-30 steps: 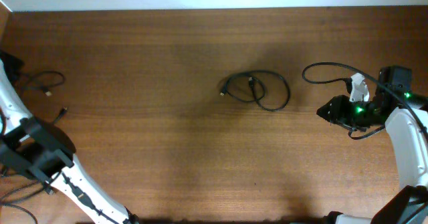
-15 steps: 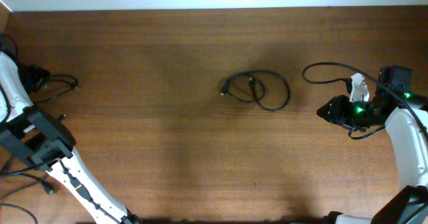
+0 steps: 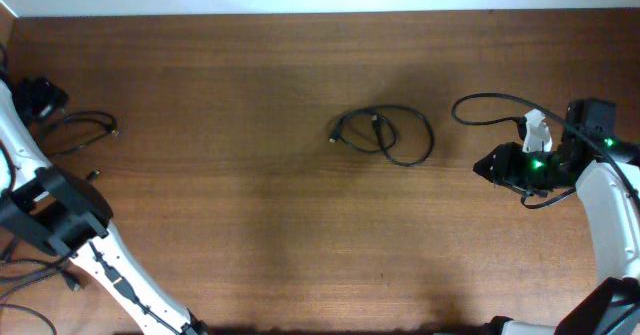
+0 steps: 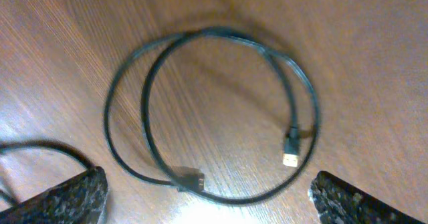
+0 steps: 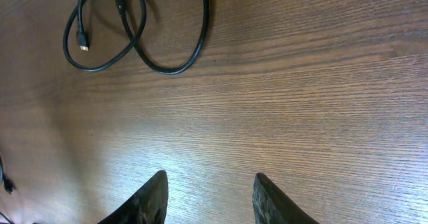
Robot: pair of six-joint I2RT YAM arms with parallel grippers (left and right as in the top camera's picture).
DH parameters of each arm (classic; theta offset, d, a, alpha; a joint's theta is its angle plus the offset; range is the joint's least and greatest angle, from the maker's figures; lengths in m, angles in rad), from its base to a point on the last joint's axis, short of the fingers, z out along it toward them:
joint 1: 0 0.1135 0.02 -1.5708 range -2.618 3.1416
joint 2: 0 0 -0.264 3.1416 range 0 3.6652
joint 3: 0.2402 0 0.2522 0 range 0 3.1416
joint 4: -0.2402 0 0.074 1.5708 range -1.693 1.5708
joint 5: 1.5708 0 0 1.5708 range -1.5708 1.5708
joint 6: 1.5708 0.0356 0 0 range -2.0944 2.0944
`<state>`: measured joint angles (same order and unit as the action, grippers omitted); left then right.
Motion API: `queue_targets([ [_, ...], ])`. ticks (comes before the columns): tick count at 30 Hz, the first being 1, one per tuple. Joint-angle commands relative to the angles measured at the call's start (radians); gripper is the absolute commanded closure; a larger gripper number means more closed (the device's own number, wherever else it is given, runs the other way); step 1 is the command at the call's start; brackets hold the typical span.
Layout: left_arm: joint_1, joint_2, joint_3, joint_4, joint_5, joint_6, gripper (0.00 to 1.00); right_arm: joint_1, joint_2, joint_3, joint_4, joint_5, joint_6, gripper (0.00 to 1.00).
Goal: Untangle cables
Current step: 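Lower the left gripper onto the last cable loop and grasp it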
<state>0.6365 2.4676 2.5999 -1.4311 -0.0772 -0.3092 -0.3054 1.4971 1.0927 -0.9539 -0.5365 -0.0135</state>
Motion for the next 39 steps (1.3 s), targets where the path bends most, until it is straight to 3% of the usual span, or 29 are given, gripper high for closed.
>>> queue_targets([
  [1,-0.056,-0.146,0.061,-0.011,0.014,0.103,0.01,-0.003,0.003,-0.008,0.002,-0.002,-0.017,0.60],
  [5,-0.172,-0.214,0.061,-0.029,0.028,0.145,0.01,-0.002,0.003,-0.008,0.000,-0.002,-0.016,0.53],
  [15,-0.589,-0.222,0.059,-0.121,0.040,0.304,0.01,-0.003,0.003,-0.008,0.000,0.034,-0.016,0.52],
  [23,-0.887,-0.171,0.040,-0.110,0.063,0.303,0.01,-0.003,0.003,-0.008,0.000,0.130,-0.012,0.51],
  [39,-1.109,0.158,0.034,-0.069,0.145,0.375,0.01,-0.003,0.003,-0.008,-0.019,0.129,-0.012,0.51],
])
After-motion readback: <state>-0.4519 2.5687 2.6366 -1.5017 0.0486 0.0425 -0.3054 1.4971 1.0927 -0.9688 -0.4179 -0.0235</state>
